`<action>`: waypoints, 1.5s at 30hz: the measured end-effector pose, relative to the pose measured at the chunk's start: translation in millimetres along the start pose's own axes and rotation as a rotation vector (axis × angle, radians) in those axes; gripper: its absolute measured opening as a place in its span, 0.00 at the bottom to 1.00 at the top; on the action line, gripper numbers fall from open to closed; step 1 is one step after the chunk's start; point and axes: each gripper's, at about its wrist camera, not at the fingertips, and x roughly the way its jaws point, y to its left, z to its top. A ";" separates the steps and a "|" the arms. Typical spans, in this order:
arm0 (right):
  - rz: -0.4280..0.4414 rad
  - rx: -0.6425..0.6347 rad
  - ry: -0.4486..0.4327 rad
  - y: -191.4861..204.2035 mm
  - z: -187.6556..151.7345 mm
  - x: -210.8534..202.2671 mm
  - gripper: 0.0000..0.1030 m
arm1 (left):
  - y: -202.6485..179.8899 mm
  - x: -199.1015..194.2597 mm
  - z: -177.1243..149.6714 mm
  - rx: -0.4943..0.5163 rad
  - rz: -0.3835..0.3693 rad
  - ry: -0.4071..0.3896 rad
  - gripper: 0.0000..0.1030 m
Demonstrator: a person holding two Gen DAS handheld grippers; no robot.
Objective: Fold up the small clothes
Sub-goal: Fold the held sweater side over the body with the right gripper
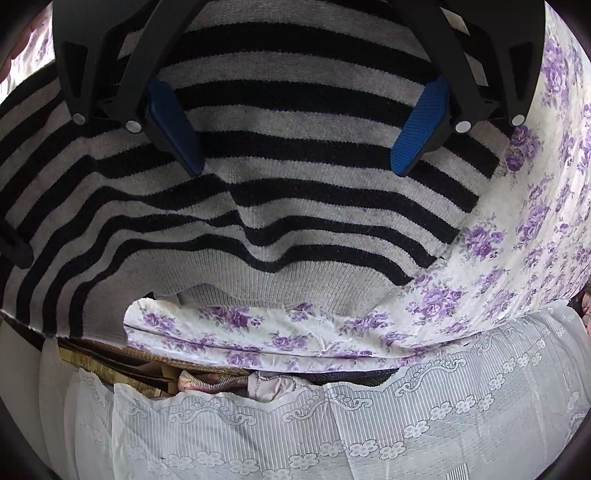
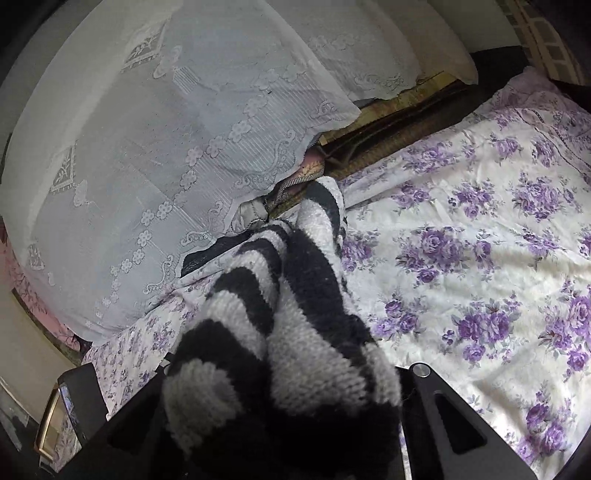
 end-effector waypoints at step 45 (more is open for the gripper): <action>-0.008 -0.705 0.011 243.3 -90.5 29.9 0.19 | 137.5 25.0 102.7 -0.033 0.106 -0.060 0.95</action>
